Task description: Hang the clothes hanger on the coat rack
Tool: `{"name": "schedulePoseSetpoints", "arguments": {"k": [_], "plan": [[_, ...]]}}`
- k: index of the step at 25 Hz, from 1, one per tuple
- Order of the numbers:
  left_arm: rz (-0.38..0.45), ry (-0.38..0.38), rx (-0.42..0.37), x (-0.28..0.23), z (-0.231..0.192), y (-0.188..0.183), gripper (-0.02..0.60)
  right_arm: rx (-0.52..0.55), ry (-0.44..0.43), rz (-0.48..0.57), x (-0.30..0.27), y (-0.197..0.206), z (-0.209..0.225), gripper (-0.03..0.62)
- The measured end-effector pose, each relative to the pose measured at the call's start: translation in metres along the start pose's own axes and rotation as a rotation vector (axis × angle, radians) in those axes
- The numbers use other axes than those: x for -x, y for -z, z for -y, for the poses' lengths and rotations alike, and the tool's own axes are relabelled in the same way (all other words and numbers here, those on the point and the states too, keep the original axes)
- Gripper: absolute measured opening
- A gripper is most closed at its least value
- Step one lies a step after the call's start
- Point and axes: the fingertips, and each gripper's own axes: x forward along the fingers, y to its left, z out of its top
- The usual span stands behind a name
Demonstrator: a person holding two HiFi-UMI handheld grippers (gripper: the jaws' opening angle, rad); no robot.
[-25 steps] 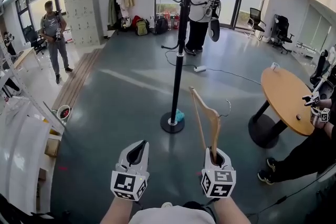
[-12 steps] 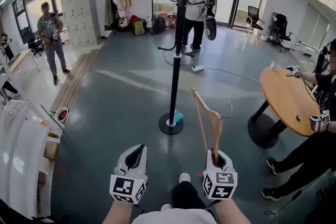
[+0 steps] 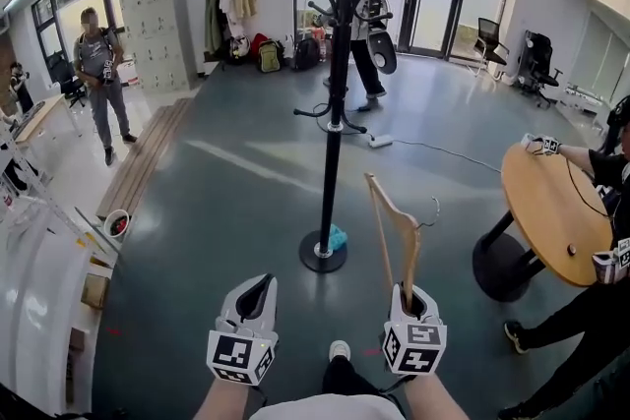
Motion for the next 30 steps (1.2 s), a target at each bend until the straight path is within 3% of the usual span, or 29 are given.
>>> {"name": "schedulePoseSetpoints", "arguments": {"k": [13, 22, 30], "plan": [[0.042, -0.082, -0.025, -0.156, -0.015, -0.013, 0.000, 0.042, -0.044, 0.052, -0.142, -0.077, 0.089, 0.055], [0.025, -0.098, -0.022, -0.224, -0.021, -0.020, 0.000, 0.052, -0.065, 0.069, -0.205, -0.125, 0.117, 0.055], [0.032, -0.089, -0.040, -0.277, -0.063, -0.023, 0.000, 0.063, -0.058, 0.103, -0.265, -0.165, 0.110, 0.055]]}}
